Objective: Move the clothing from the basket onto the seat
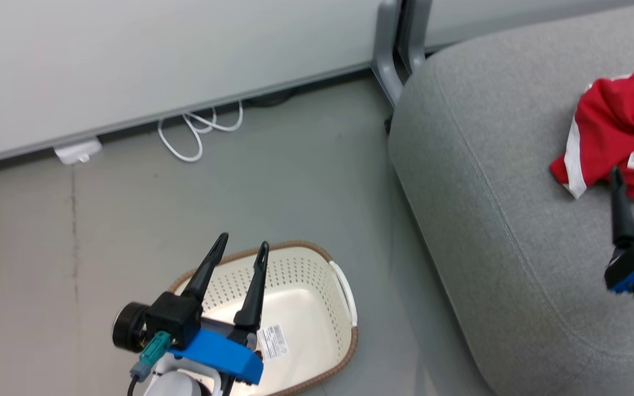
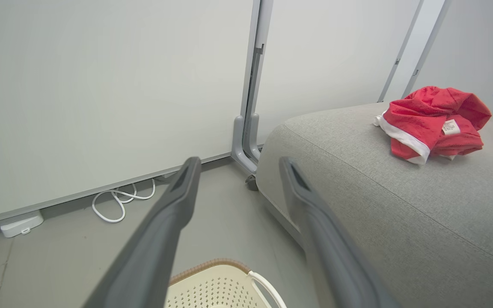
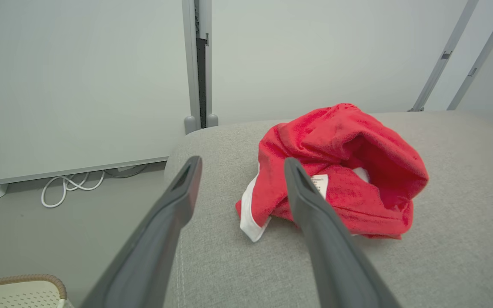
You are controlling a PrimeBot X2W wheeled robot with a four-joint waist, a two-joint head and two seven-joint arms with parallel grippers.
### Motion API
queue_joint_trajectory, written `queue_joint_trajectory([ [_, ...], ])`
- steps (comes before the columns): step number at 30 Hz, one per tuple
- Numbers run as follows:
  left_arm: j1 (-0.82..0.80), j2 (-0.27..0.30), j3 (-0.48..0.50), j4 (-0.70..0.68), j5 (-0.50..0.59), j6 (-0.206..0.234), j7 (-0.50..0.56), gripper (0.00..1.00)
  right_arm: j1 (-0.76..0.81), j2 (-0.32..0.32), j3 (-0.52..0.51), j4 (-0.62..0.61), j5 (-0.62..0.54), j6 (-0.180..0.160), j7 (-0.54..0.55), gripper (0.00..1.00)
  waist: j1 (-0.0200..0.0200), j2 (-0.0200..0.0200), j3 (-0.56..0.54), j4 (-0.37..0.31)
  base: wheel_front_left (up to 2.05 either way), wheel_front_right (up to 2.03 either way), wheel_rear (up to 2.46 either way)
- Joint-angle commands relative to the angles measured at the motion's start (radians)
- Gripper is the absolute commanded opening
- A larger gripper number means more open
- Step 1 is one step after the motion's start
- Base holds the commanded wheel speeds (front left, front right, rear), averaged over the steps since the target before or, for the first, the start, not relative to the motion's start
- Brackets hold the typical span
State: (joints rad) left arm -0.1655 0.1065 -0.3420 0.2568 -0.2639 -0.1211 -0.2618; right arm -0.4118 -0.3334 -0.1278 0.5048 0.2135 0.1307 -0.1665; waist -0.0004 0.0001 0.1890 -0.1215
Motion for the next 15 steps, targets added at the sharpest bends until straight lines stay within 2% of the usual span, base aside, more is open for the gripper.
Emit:
queue_joint_trajectory([
  [1, 0.025, -0.005, 0.017, 0.007, 0.001, -0.003, -0.005, 1.00, 0.053, 0.018, 0.003, -0.038, -0.002, 0.000, 0.010, 1.00, 0.0004, -0.0001, -0.073, 0.048, 0.00, 0.00, 0.00],
  [7, 0.084, -0.019, 0.065, 0.033, 0.007, -0.007, -0.005, 1.00, 0.191, 0.081, -0.009, -0.170, -0.036, 0.000, 0.058, 1.00, 0.0004, -0.0001, -0.144, 0.095, 0.00, 0.00, 0.00],
  [15, 0.120, -0.029, 0.116, 0.053, -0.002, -0.010, -0.005, 1.00, 0.307, 0.154, -0.015, -0.287, -0.063, 0.000, 0.097, 1.00, 0.0004, -0.0001, -0.190, 0.149, 0.00, 0.00, 0.00],
])
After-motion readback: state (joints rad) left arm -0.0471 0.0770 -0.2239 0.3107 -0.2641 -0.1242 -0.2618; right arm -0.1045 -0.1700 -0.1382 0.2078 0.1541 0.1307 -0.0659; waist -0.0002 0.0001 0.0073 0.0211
